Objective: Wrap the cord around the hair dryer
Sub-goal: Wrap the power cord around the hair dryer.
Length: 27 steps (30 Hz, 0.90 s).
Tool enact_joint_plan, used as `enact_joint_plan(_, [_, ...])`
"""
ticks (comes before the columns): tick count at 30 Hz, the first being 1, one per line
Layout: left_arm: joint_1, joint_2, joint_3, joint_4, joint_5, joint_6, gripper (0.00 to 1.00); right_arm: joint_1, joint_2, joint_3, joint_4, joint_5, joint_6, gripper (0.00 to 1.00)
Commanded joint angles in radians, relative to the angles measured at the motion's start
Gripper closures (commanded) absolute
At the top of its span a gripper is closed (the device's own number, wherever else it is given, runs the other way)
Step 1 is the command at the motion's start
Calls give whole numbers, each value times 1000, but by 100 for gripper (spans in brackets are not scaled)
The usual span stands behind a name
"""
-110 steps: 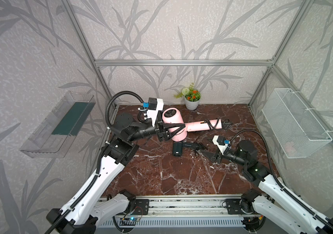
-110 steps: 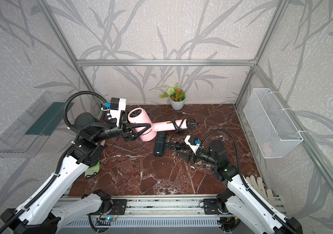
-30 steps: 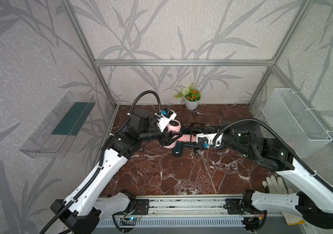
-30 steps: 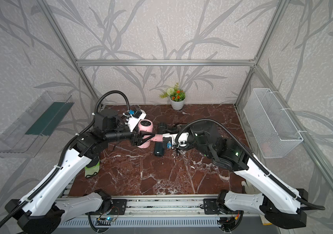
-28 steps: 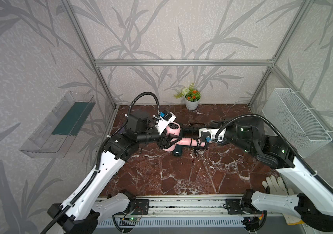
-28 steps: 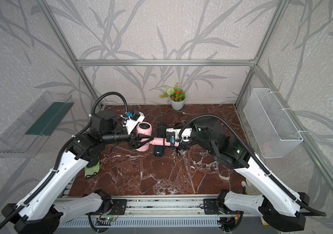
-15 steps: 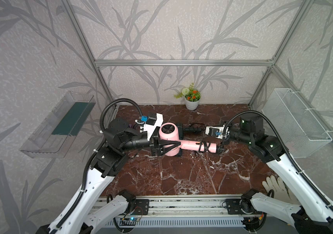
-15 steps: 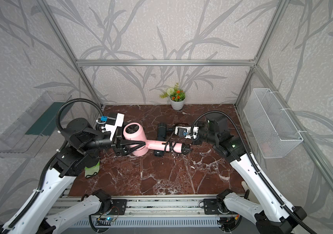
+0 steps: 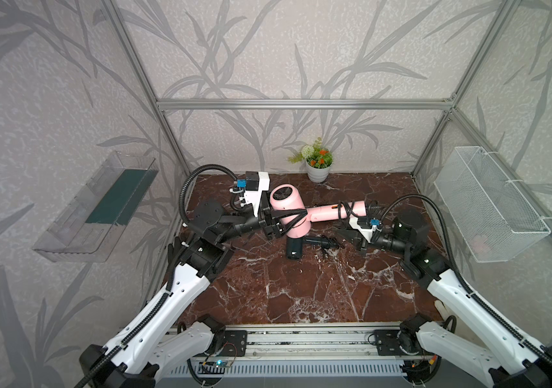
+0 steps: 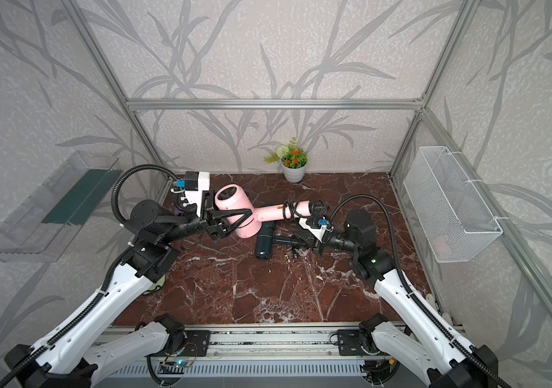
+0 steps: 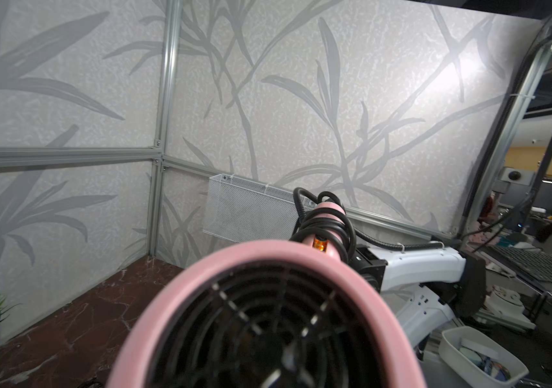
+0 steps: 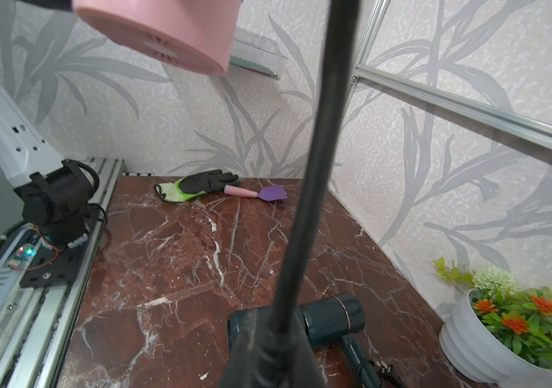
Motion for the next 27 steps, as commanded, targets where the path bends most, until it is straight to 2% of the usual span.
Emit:
enact_joint_plan(1, [14, -6, -5, 148, -251, -29, 100, 67, -58, -8, 29, 45, 64, 100])
enact_joint_plan(4, [13, -10, -14, 69, -416, 28, 100, 151, -96, 56, -179, 192, -61, 100])
enact_joint_plan(7, [9, -7, 24, -106, -509, 143, 100, 212, -113, 170, -391, 361, -194, 100])
enact_joint_plan(10, [8, 5, 64, -259, -501, 234, 100, 285, -74, 322, -596, 548, -357, 100])
enact_joint_plan(15, [-3, 58, 171, -517, -361, 379, 100, 407, 74, 593, -860, 886, -655, 100])
enact_joint_plan(18, [-29, 68, 222, -669, -384, 472, 100, 452, 142, 697, -911, 1047, -807, 100])
enact_joint_plan(23, [-36, 67, 237, -787, -384, 533, 100, 457, 196, 756, -877, 1126, -934, 100])
enact_joint_plan(27, [-73, 45, 174, -765, -425, 526, 100, 454, 224, 727, -870, 1056, -859, 100])
